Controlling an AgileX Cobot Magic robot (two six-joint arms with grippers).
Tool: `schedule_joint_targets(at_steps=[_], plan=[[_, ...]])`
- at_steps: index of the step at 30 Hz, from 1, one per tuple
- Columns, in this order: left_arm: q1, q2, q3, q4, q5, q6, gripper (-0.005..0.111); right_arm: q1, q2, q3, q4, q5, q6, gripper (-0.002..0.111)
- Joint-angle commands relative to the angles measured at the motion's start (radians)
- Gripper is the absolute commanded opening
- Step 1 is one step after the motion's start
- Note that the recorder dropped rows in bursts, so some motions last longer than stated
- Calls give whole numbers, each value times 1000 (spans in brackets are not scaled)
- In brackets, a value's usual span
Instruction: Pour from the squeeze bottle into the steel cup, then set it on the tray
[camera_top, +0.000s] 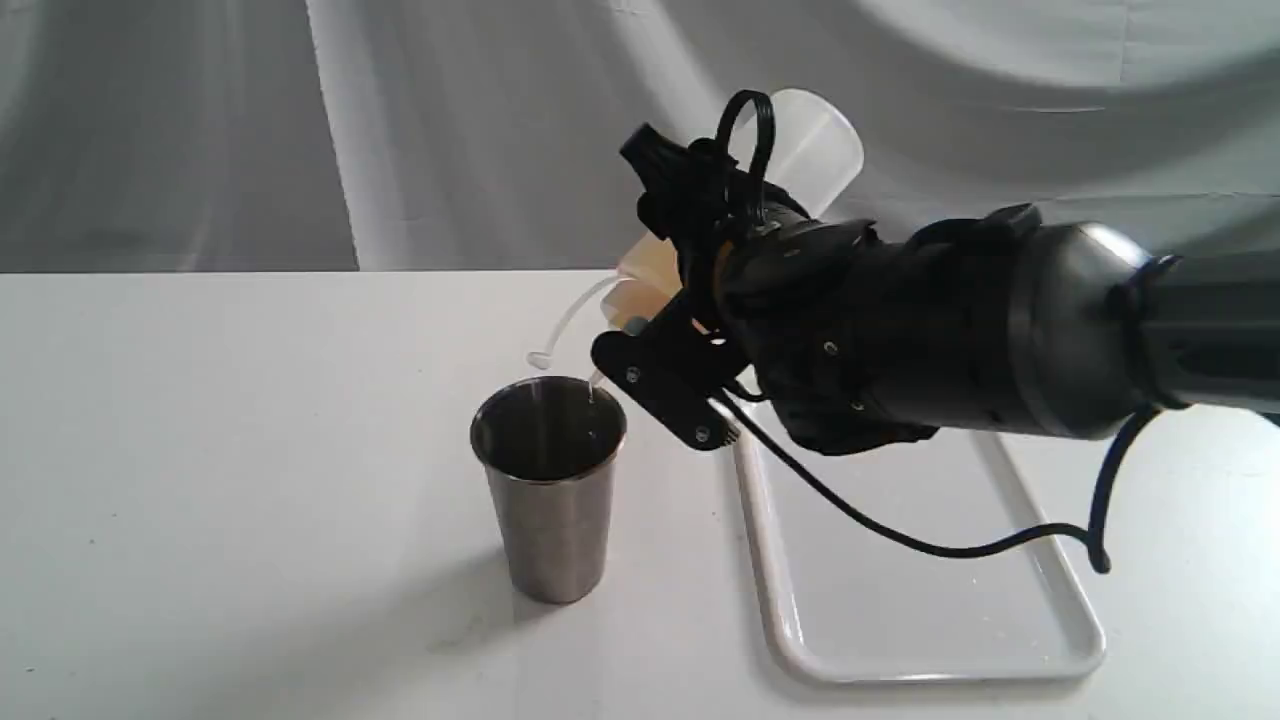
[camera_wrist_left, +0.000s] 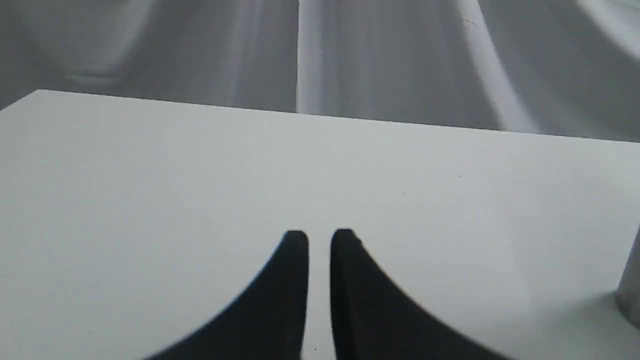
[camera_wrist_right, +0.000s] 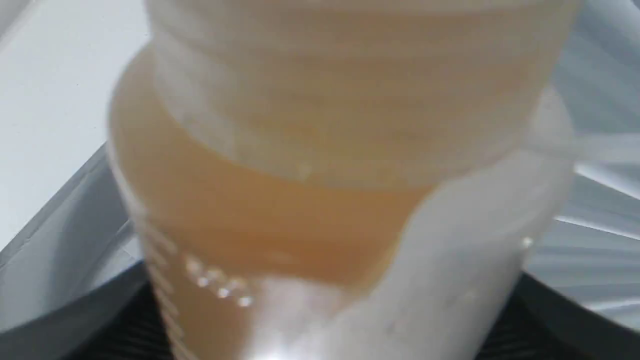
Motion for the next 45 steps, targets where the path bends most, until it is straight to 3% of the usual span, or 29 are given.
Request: schedule_joint_targets(at_steps=[1, 8, 17, 22, 32, 38, 45], plan=[[-5, 2, 4, -4, 1, -2, 8, 2, -14, -8, -22, 14, -1, 0], [-5, 2, 4, -4, 1, -2, 8, 2, -14, -8, -22, 18, 45, 0], [-5, 2, 4, -4, 1, -2, 8, 2, -14, -8, -13, 60, 263, 0], [-5, 2, 4, -4, 1, -2, 8, 2, -14, -8, 169, 45, 276, 0], [-5, 2, 4, -4, 1, -2, 8, 2, -14, -8, 325, -26, 632, 0], [-5, 2, 4, -4, 1, -2, 8, 2, -14, -8, 495, -94, 657, 0], [-5, 2, 4, -4, 1, -2, 8, 2, -41, -8, 532, -134, 785, 0]])
